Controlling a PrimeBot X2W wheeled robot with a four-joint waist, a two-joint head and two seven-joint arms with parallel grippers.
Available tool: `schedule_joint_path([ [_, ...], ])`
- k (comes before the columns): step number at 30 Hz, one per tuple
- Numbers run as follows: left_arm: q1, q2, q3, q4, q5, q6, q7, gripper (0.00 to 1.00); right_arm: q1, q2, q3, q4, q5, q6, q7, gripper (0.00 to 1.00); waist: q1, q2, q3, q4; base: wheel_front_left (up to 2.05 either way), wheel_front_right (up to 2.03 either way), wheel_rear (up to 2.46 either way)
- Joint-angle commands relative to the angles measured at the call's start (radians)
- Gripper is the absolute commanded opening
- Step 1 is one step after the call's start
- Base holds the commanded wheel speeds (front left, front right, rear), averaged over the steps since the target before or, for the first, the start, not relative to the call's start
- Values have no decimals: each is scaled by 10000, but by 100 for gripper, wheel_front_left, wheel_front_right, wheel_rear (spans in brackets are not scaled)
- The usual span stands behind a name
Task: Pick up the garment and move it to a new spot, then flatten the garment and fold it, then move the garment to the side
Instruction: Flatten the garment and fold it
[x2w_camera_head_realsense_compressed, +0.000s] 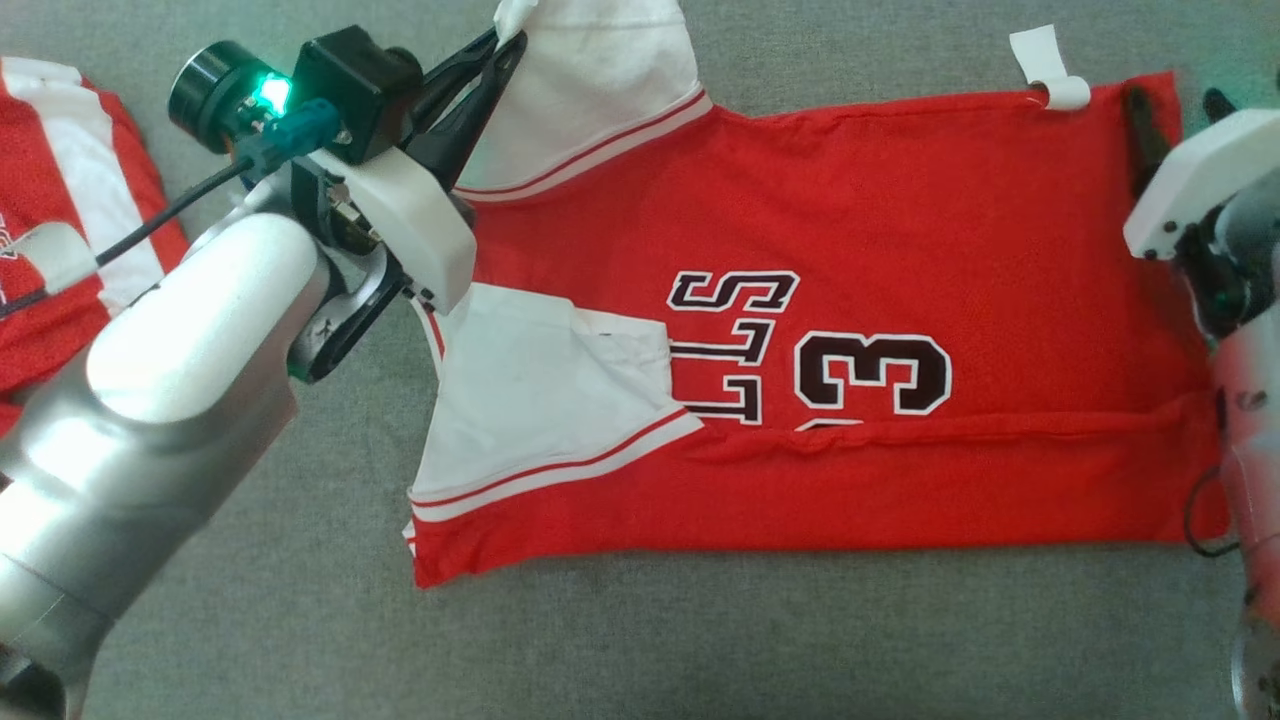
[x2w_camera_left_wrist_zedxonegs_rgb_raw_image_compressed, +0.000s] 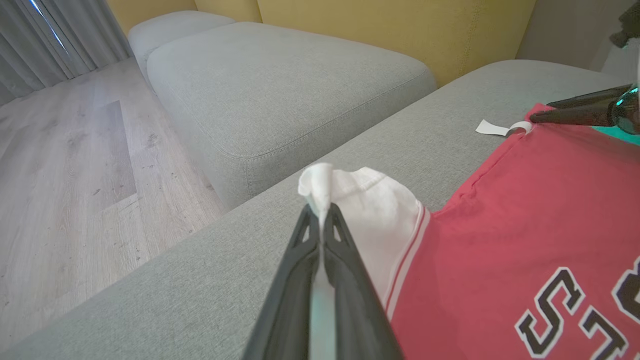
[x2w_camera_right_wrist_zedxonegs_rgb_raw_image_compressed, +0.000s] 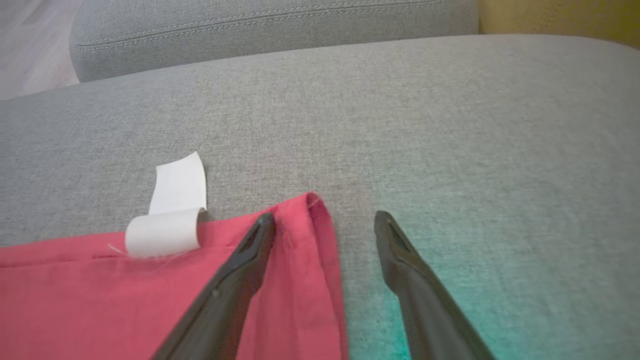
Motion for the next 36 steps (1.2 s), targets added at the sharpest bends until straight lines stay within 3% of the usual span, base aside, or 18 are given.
schedule_joint_path([
  [1, -391, 436, 396, -274, 93, 96, 34, 0, -384, 0, 379, -62, 223, 67, -129, 100, 0, 0, 82, 8, 0, 0, 0],
  [13, -583, 427, 329, -187, 124, 124, 115, 0, -785, -280, 1531, 963, 1040, 67, -29, 100, 0, 0, 255, -8, 0, 0, 0],
  [14, -592, 433, 323, -164, 124, 123, 120, 0, -801, -281, 1621, 1044, 1156, 67, 53, 75, 0, 0, 253, -17, 0, 0, 0],
  [15, -602, 441, 320, -145, 119, 121, 127, 0, -824, -285, 1712, 1092, 1278, 67, 104, 0, 0, 0, 256, -29, 0, 0, 0],
  [25, -719, 433, 449, 241, -68, 214, 137, 0, -1282, -526, 1956, 1129, 2252, 67, -590, 0, 0, 0, 261, -120, 0, 0, 0],
  [36, -1669, 329, 1002, 1656, -47, 306, -680, 0, -2306, -462, 2158, 811, 3025, 67, -1981, 0, 0, 0, 352, -483, 0, 0, 0],
])
